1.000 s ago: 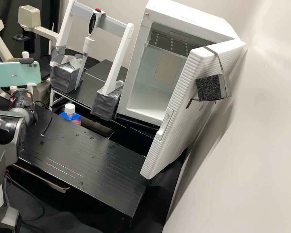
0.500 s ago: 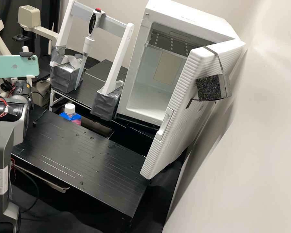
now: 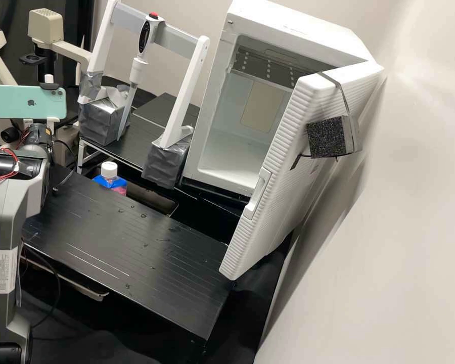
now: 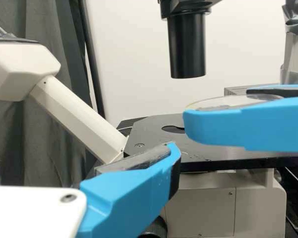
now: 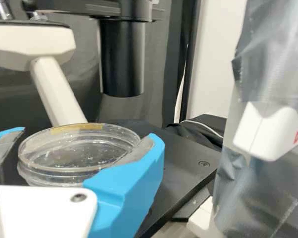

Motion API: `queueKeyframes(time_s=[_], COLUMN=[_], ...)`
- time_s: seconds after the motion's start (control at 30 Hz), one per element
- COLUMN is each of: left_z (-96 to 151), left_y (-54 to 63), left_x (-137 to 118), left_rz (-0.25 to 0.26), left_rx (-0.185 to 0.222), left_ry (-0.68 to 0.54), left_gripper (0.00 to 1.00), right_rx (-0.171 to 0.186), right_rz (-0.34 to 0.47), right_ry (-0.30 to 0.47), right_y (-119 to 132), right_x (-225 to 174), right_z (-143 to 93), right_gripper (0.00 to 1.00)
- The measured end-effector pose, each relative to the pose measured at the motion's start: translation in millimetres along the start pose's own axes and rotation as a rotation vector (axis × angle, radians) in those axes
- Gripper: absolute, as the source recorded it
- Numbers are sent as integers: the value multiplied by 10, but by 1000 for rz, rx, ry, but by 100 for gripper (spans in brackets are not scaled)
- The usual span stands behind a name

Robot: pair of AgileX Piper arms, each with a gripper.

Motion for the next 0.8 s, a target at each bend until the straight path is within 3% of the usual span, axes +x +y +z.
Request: queueKeyframes(time_s=[0.17,0.4,0.67,0.8], left_z=[0,0,0,0], left_y=[0,0,0,0], left_x=[0,0,0,0], left_rz=[0,0,0,0], left_rx=[0,0,0,0], left_ry=[0,0,0,0], left_gripper=[100,100,100,100], right_rx=[37,35,-19,-22], right_rz=[14,17,35,10], right_ry=[-7,12,21,-16], right_y=[-67,-118,-56,-60], right_x=[98,219,350,406], right_z=[42,12,-21,-19], right_gripper=[0,0,0,0])
